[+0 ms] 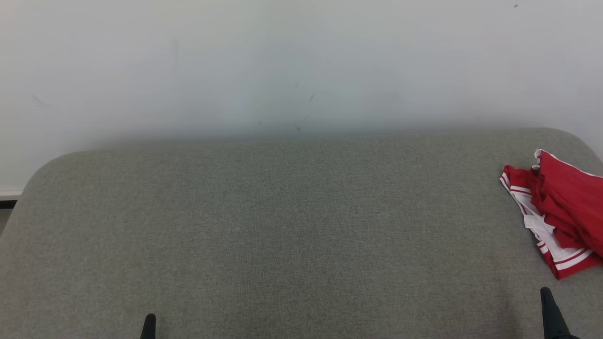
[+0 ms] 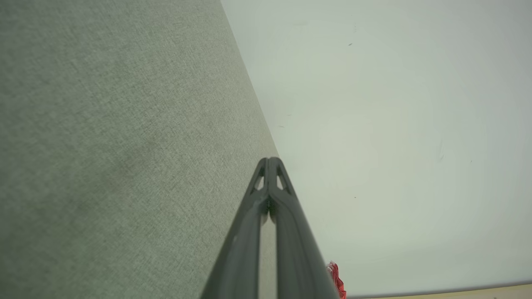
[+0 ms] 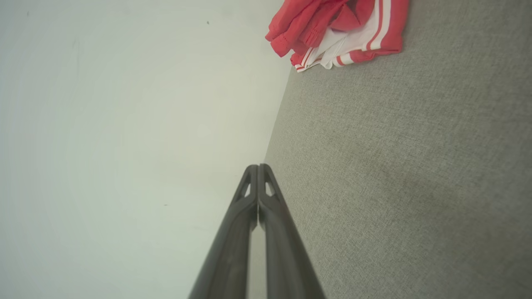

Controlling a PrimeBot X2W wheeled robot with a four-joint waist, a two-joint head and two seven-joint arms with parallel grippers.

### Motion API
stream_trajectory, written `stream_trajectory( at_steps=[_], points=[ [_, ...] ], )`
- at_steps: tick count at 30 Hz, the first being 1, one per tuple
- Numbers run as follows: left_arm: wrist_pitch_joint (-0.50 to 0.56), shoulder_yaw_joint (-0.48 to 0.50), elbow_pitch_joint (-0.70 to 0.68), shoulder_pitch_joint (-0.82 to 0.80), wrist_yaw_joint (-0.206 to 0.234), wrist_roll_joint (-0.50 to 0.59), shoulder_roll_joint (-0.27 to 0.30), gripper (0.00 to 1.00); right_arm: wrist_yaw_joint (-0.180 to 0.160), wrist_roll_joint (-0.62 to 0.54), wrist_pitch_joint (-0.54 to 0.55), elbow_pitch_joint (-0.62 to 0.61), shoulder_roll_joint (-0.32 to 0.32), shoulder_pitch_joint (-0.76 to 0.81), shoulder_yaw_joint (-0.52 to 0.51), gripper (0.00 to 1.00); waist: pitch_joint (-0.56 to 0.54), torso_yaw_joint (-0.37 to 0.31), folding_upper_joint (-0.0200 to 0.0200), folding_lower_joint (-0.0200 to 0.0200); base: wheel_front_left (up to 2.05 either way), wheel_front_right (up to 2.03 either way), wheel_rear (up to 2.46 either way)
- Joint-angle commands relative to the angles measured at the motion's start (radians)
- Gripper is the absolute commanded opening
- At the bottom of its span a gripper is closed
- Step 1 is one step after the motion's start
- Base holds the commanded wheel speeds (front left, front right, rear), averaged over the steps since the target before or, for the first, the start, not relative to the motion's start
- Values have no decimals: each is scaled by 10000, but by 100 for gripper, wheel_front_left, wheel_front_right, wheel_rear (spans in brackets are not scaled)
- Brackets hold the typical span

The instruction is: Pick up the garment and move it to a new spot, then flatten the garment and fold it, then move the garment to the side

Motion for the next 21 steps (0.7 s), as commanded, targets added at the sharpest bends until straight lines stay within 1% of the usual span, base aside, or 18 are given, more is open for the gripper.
stream_trajectory(
  at_steps=[1,21],
  points=[
    [37,53,-26,-178,-72,-217,73,0,3,246,62,-88,-104,-118,-57,0,7,-2,0,-1,0,0,0],
    [353,113,76,-323,-105,-1941,118,0,2,2087,265,-104,-189,-196,-223,0,157,-51,0,-1,0,0,0]
  ],
)
